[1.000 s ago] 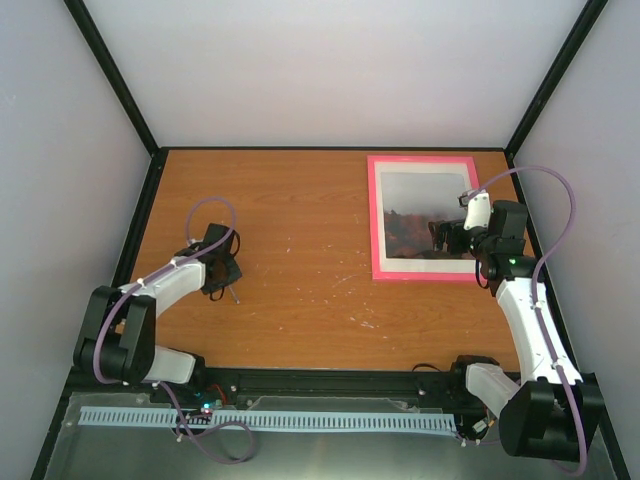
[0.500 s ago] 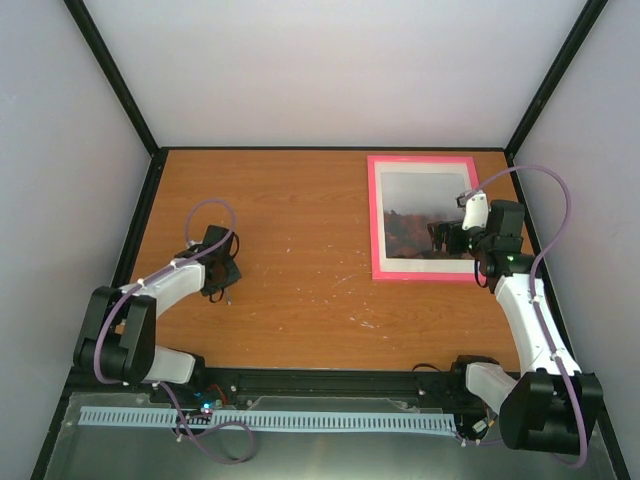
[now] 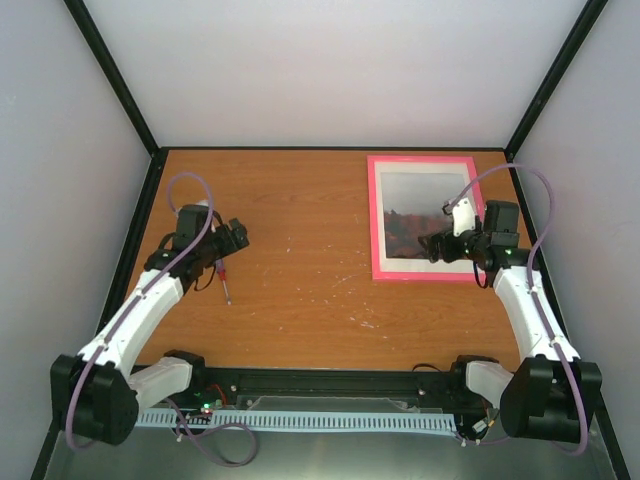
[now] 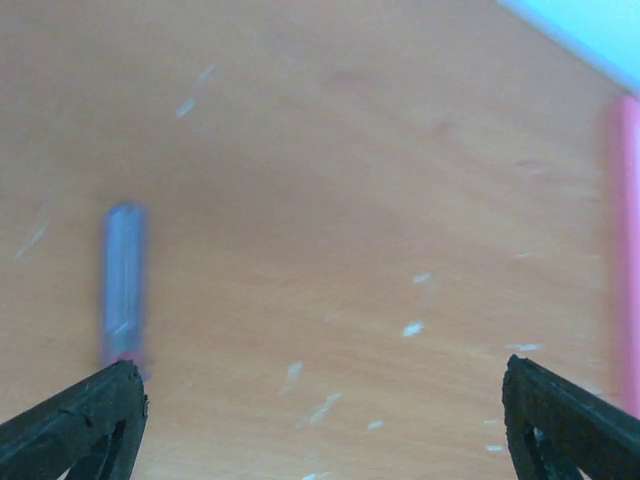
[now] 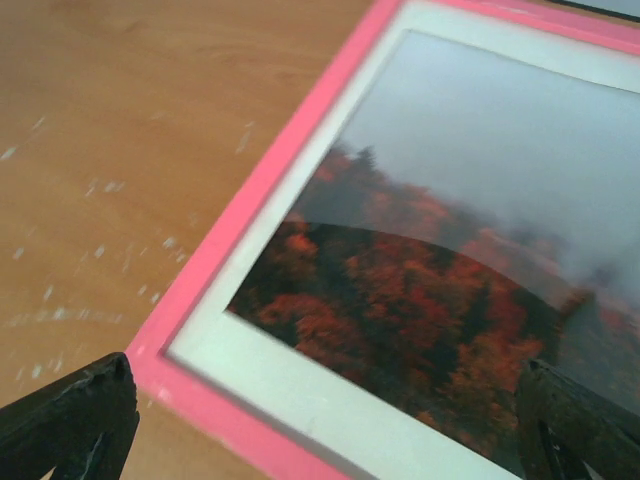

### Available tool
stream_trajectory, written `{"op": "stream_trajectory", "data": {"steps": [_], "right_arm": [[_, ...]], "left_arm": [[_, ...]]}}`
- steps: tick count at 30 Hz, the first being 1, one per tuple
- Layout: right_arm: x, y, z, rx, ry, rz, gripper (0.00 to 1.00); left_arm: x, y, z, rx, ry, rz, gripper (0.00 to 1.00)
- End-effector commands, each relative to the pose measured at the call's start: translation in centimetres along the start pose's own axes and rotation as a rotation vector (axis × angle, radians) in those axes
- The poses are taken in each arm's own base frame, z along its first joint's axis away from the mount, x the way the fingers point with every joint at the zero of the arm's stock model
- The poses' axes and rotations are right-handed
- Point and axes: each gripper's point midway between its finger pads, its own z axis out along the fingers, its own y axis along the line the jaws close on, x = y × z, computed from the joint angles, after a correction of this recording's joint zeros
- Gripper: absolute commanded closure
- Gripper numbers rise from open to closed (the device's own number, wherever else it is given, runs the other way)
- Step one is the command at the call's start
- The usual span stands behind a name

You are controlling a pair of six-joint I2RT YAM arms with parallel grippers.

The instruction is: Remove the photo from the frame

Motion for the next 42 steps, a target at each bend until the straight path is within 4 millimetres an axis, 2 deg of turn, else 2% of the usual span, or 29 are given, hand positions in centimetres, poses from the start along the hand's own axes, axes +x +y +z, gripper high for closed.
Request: {"op": "stream_trajectory", "data": {"steps": [1,5,8,10,12,13,15,18,20,22,29,35,39,42], "right_arm": [[0.6,4.4,-1.4,-0.243,0.031,-0.283,0.0],[2.6,5.2,-2.3,-0.299,0.129,-0.501,0.02],[4.4,5.3,-2.4,-0.337,0.217,-0.587,0.14],[5.1,5.6,-2.3,-0.374,0.249,-0.624,0.19],[5.4,5.8,-1.8,-0.387,0.261,-0.644,0.21],[5.5,5.9,-1.6,-0.389,0.26,-0.657,0.2],[5.8,5.7,-1.0,-0.378,0.262,-0.702,0.2],[6.8,4.9,0.2,-0.344,0.311,-0.781,0.22],[7.6,4.7,1.0,-0.35,0.362,-0.815,0.29],[8.4,4.9,1.7,-0.367,0.408,-0.84,0.35],[10.8,5.2,4.0,-0.393,0.511,-0.938,0.39],[11.4,4.3,5.5,-0.406,0.542,-1.047,0.43],[12.9,2.9,6.7,-0.412,0.637,-1.087,0.55],[13.8,2.4,7.1,-0.415,0.681,-1.099,0.58]], "left_arm": [[-5.4,-6.4,-4.6,0.278,-0.175,0.141,0.04],[-8.5,-7.4,-7.6,0.317,-0.365,0.196,0.0],[-9.9,-8.0,-9.2,0.362,-0.479,0.208,0.0],[-9.8,-9.1,-9.9,0.428,-0.519,0.279,0.0],[-8.4,-10.4,-9.7,0.503,-0.49,0.382,0.01],[-7.8,-10.6,-9.0,0.512,-0.457,0.404,0.06],[-6.6,-11.0,-7.4,0.519,-0.359,0.449,0.08],[-4.3,-12.3,-6.4,0.591,-0.25,0.529,0.13],[-3.1,-13.3,-7.2,0.649,-0.265,0.594,0.18],[-2.0,-13.6,-7.7,0.683,-0.294,0.638,0.19],[-1.0,-13.4,-7.3,0.692,-0.278,0.661,0.22],[-0.6,-13.4,-7.2,0.703,-0.278,0.677,0.21],[-0.5,-13.3,-7.1,0.696,-0.275,0.684,0.21],[-0.5,-12.8,-6.7,0.66,-0.278,0.688,0.21]]}}
